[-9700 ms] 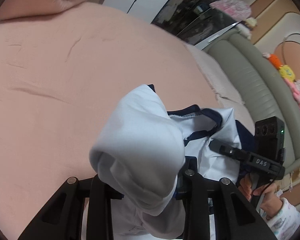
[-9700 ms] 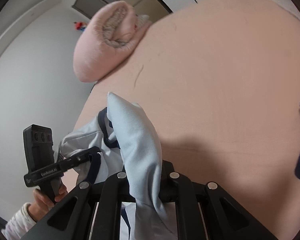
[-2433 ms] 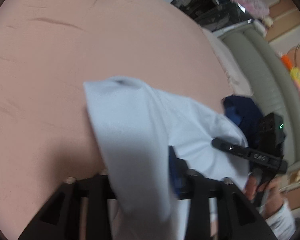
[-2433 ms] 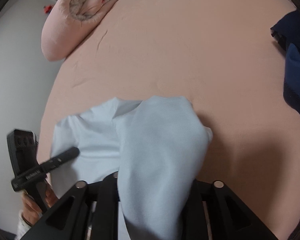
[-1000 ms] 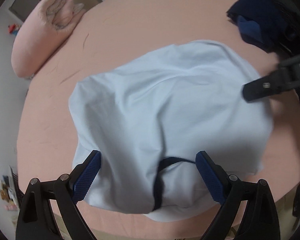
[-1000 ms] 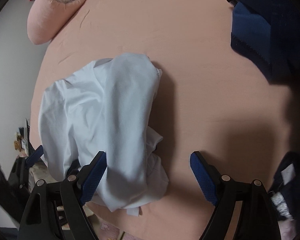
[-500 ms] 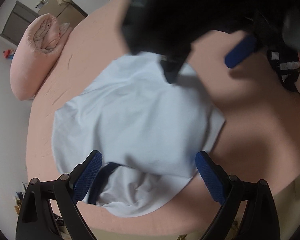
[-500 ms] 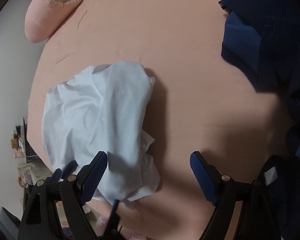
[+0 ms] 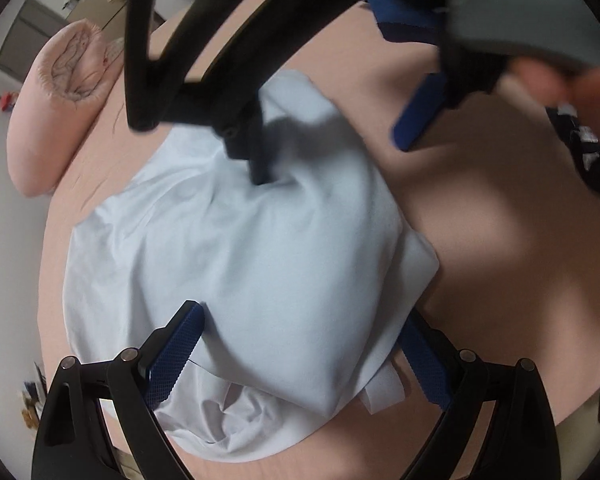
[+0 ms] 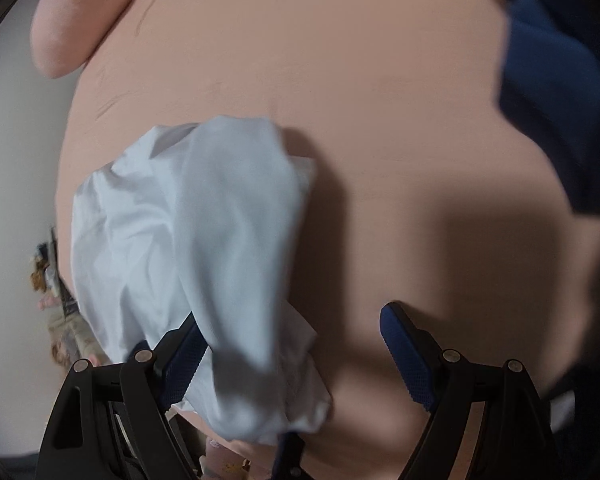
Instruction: Fold clothes
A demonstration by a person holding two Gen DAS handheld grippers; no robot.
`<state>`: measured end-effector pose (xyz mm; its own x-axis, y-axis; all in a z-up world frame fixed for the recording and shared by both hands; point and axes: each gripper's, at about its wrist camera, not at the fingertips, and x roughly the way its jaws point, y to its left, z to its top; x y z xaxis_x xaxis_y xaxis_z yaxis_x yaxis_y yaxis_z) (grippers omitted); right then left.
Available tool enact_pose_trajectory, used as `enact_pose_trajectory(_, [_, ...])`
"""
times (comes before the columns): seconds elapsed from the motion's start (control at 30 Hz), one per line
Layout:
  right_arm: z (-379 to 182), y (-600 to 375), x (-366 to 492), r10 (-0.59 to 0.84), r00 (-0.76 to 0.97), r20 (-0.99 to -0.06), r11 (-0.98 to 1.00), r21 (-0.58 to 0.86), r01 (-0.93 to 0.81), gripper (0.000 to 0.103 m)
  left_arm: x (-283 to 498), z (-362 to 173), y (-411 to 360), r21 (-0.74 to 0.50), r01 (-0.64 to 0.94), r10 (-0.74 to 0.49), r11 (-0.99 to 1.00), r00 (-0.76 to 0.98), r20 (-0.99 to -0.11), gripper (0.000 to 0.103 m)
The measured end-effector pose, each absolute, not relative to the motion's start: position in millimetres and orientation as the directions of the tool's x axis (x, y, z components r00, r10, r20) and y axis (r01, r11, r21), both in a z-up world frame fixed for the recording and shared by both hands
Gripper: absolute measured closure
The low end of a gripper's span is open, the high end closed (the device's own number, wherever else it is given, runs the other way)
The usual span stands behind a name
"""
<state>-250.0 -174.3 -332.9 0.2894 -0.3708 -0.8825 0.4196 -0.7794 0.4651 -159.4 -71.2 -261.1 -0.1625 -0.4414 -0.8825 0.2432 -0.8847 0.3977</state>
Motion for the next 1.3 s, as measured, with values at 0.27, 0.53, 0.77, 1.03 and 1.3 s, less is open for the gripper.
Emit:
enact_pose_trajectory(0.27, [-342,-172,-256,-0.402,0.327,-0.855,-0.753,0.512,0.414,0.018,-162,-256,-66,0.381,0.236,-0.426,-0.894,-0.181,-0.887,0.007])
enact_pose_trajectory(0.53, [-354,-161,-257,-0.532,0.407,-0.743,-0.664,0.664,0.344,0.0,-167,-250,-80,0.418,0.258,-0.469,-0.871,-0.183,-0.864,0.007])
enact_pose_trajectory(0.77, [-362,-168,-256,-0.526,0.424,-0.738,-0.667,0.667,0.333,0.0,-164,-248,-95,0.423,0.298,-0.483,-0.856,-0.166,-0.86,0.007])
enact_pose_trajectory(1.03, [-370,-150,-253,-0.609,0.368,-0.702,-0.647,0.709,0.282,0.0,-161,-243,-107,0.385,0.303,-0.451,-0.872,-0.186,-0.873,0.0])
enact_pose_trajectory(1.3, [-361,-112,-230,-0.687,0.329,-0.648,-0.579,0.762,0.29,0.0,-153,-233,-107,0.376,0.31,-0.45,-0.873,-0.221,-0.865,0.0])
